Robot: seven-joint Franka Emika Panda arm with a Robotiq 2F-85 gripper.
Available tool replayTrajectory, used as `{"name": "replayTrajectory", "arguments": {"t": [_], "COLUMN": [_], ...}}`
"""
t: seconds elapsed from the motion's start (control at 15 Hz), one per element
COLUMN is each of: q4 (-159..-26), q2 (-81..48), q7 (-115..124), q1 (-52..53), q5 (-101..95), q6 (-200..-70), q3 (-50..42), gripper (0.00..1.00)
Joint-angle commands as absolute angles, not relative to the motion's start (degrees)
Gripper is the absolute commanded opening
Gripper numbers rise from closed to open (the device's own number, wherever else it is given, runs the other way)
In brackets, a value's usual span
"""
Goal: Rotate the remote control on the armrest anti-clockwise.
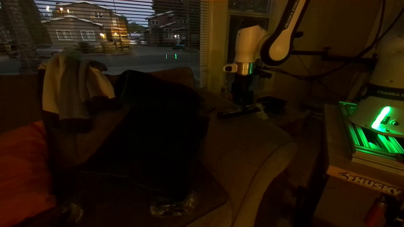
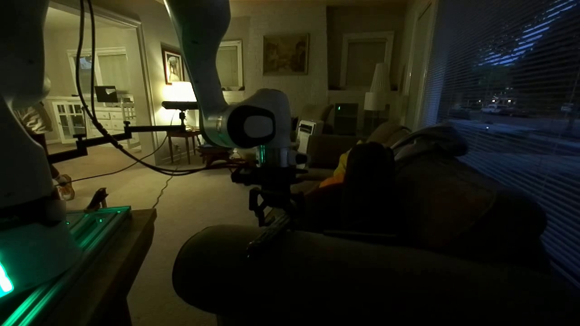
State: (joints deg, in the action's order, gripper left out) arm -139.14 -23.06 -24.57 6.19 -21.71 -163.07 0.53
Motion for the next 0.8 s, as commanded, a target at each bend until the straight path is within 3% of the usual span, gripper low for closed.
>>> {"name": "replayTrajectory", "arguments": {"t": [0.0, 0.4, 0.47, 0.53, 0.73], "q4": [-137.69, -137.56, -137.56, -137.52, -137.54], "q2": [-25.17, -26.06, -26.14, -26.24, -26.59], "q7": [-21.73, -20.94, -20.68, -20.69, -20.30], "q1": [6.51, 8.50, 9.05, 9.50, 10.61], "q5": [-22.91, -24.67, -25.00, -25.20, -25.90], "q6": [-164.20, -167.00, -167.91, -168.49, -169.84], "q3": [0.74, -0.23, -0.60, -0.87, -1.89], "gripper": [1.00, 0.98, 0.74, 0.74, 0.52]}}
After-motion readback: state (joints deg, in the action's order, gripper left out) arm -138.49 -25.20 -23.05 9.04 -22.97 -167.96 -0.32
